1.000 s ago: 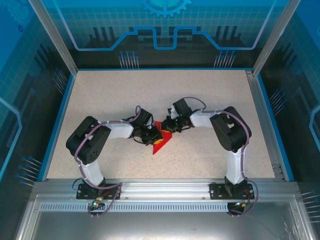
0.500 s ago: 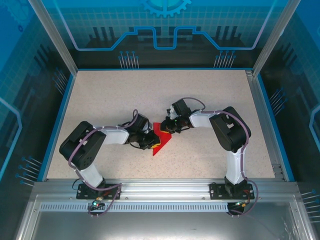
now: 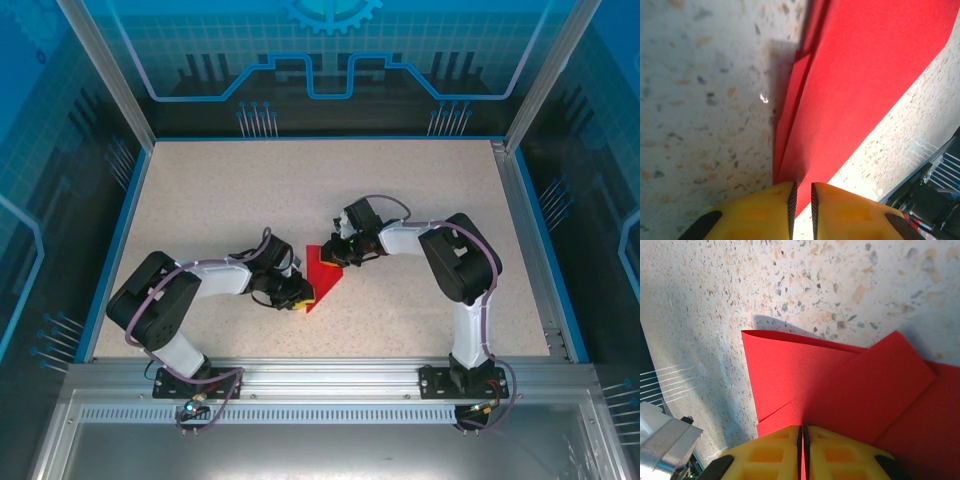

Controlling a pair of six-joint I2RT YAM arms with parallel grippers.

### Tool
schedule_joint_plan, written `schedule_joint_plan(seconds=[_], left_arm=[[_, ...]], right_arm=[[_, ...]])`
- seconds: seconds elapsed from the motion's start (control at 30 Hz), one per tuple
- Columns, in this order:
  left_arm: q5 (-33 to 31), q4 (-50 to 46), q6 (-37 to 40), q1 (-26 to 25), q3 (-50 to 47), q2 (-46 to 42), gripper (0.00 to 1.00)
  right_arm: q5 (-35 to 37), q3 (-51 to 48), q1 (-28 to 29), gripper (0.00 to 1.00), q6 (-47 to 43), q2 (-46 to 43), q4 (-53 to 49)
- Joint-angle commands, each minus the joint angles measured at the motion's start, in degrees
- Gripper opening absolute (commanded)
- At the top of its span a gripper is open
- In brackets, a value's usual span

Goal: Fold a paper plane with a square sheet of paper (pick it up from the middle)
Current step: Fourth fold the wing at the center of the table.

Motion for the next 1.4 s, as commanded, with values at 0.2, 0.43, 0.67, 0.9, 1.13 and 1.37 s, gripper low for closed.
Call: schedule_joint_plan(seconds=[0.2, 0.43, 0.67, 0.9, 1.13, 1.37], left_arm=[[3.8, -14.2, 6.0, -0.8, -0.3, 0.7, 0.21], [2.4, -13.5, 4.7, -0.9, 0.2, -3.7, 0.21], [2.4, -3.2, -2.4, -0.9, 0.8, -7.7, 0.23], [4.3, 0.2, -3.4, -0.9, 2.1, -3.5, 0.24], [6.0, -5.1, 0.2, -1.1, 1.3, 0.4, 0.26], [5.9, -10.3, 3.0, -1.1, -2.1, 0.5, 0.25]], right_arm=[[6.9, -1.7, 0.0, 0.13, -0.4, 4.4, -7.0], [6.9, -2.1, 0.1, 0.13, -0.2, 4.1, -6.7], [6.8, -2.2, 0.2, 0.13, -0.1, 4.2, -6.7], [6.8, -1.9, 0.3, 0.13, -0.1, 4.4, -6.8], [6.9, -2.2, 0.3, 0.13, -0.2, 4.2, -6.9], [6.8, -2.4, 0.3, 0.13, -0.1, 4.6, -6.6]])
